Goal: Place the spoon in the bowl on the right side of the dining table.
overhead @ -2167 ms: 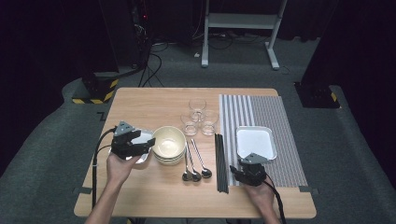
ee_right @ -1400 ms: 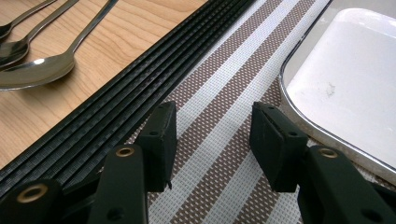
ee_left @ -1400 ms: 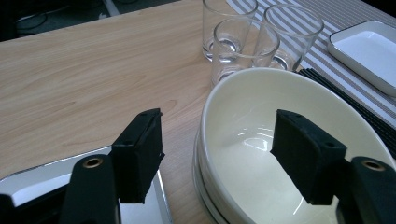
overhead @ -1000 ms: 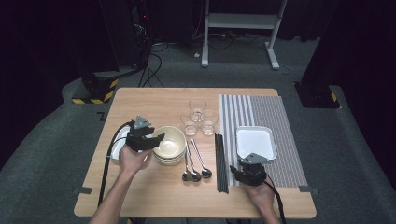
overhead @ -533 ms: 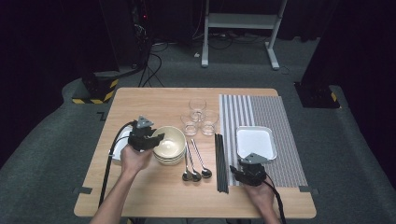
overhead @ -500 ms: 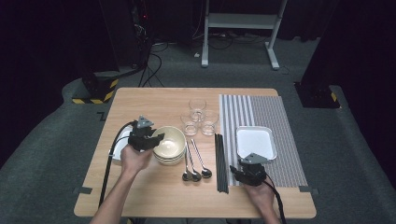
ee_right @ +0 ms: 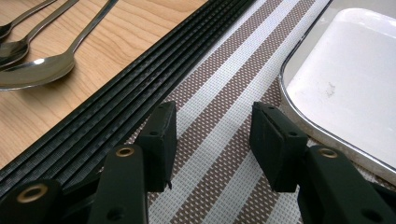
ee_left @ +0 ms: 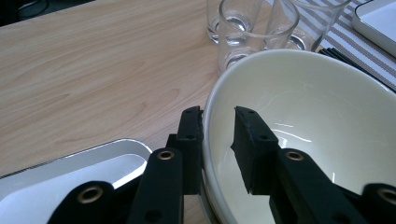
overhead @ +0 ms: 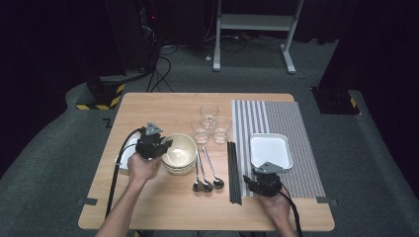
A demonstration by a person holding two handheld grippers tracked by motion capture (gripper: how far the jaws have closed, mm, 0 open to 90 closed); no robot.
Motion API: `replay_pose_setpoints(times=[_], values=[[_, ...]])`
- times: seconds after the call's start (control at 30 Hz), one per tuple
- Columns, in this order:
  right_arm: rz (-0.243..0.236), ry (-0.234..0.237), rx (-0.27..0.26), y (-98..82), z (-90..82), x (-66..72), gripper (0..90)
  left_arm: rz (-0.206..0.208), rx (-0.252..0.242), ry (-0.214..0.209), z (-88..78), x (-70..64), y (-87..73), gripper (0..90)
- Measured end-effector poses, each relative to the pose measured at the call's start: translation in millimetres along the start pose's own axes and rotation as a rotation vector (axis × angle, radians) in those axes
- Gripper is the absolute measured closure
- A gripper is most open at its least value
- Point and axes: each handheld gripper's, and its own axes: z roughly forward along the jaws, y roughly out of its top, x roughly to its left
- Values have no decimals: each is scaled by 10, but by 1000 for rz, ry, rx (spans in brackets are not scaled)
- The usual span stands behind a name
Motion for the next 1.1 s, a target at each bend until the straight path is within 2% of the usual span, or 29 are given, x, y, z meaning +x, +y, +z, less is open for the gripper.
replay_pose_setpoints(times=[0.3,0.73,1.1], values=[[0,0,0,0,0,0,517,3,3,17,-3,16,0,807],[0,0,0,0,0,0,517,3,-2,5,-22,30,-18,825],[-3,0,-1,0,1,-1,517,10,-15,13,-33,20,-30,826]])
